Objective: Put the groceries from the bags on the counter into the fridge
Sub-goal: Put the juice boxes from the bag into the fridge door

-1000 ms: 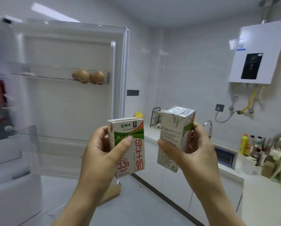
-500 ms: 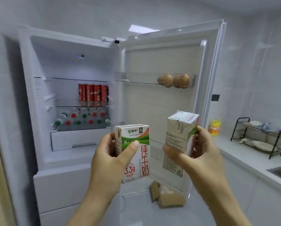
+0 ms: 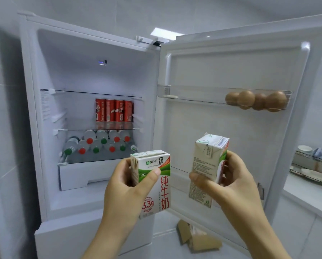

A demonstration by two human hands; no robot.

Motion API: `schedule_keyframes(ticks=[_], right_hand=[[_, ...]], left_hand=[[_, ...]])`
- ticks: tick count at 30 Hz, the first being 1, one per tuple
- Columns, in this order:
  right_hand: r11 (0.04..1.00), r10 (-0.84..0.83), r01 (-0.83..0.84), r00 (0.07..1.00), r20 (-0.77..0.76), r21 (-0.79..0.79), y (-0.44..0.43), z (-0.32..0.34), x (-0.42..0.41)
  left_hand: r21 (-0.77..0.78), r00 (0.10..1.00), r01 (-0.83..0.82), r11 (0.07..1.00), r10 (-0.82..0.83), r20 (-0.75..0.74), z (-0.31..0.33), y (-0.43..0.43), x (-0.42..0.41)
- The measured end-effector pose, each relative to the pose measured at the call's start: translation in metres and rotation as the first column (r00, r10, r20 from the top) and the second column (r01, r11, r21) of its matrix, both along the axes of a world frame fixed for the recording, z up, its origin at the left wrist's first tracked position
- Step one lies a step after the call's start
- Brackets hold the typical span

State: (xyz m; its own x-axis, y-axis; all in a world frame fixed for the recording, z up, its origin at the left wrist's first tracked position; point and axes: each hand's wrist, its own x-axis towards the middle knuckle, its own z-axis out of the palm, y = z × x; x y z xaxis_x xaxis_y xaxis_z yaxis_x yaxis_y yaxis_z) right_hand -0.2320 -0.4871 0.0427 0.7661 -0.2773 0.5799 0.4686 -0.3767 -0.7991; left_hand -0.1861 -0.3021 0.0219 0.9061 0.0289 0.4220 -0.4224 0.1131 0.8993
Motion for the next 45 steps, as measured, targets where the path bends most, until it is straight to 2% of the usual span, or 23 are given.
schedule_keyframes(ticks=[7,24,28,33,38,45], right_hand=[[0.998,-0.070,0.070,0.997,-0.036,-0.007,-0.004,0.000,0.056],[0.995,-0.027,0.043,0.984,-0.176,0.090,-0.053,-0.043,0.245],[0.994,-0.056,0.075,0.976,-0.212,0.083,-0.053,-0.057,0.255],[0.975,-0.100,0.145,0.964,-0.246,0.171,-0.061,-0.064,0.253],[0.967,-0.144,0.198,0.943,-0.299,0.160,-0.061,-0.066,0.253],[0.954,-0.194,0.256,0.925,-0.327,0.157,-0.062,-0.068,0.255]], left_hand=[[-0.019,0.998,0.047,0.999,-0.048,-0.032,-0.006,0.007,0.060],[0.007,1.000,-0.007,1.000,0.007,-0.003,-0.011,-0.029,0.191],[0.021,1.000,-0.015,1.000,0.015,-0.019,-0.014,-0.033,0.214],[0.014,0.999,-0.013,1.000,0.013,-0.045,-0.013,-0.042,0.246],[0.027,0.999,0.013,1.000,-0.012,-0.052,-0.010,-0.061,0.275],[0.185,0.998,-0.036,0.982,0.047,-0.050,-0.026,-0.084,0.296]])
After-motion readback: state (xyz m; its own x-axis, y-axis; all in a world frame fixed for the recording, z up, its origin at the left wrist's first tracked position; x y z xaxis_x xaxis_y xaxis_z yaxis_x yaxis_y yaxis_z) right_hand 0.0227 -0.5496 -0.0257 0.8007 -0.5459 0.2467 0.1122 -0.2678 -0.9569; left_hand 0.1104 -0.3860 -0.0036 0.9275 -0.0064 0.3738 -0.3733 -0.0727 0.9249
